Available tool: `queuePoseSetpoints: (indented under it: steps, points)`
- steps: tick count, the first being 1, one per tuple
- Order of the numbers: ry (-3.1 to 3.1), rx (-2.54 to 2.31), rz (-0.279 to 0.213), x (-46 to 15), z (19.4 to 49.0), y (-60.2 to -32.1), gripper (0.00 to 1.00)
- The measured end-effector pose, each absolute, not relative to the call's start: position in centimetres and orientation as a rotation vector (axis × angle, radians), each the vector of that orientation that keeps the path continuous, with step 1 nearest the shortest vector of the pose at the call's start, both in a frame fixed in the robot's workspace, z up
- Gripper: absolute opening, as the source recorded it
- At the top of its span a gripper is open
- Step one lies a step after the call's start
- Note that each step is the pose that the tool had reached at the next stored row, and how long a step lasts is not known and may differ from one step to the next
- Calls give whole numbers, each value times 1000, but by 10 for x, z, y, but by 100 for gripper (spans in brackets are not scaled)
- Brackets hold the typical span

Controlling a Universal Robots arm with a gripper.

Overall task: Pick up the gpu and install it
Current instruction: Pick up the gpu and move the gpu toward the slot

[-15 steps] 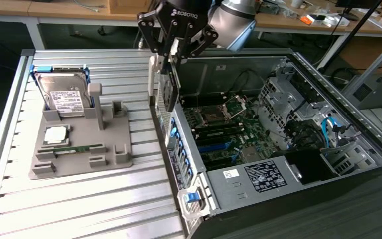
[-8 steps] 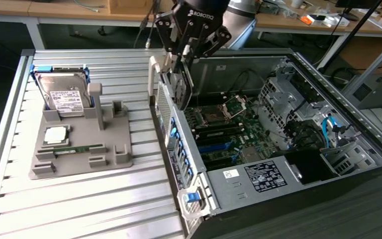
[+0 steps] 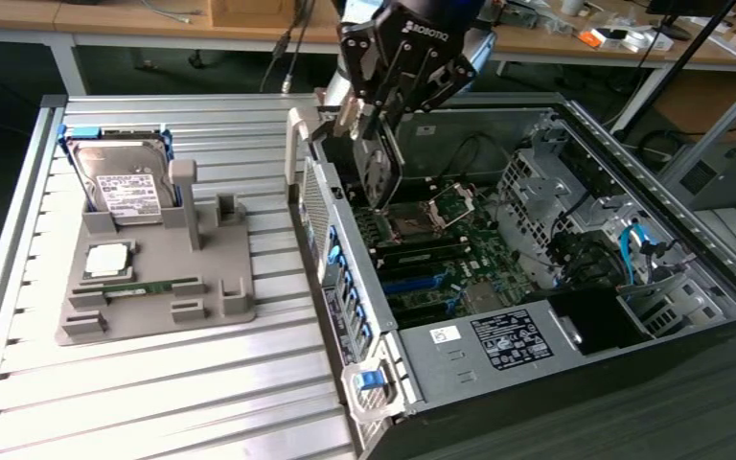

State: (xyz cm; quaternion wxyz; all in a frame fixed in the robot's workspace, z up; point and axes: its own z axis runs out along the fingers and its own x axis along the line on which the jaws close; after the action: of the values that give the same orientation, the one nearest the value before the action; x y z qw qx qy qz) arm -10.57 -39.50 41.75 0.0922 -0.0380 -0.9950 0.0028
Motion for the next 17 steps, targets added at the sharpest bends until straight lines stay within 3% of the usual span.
queuePoseSetpoints:
  steps: [17]
  points:
    - [-2893, -111, 13, -18, 399, -396, 27]
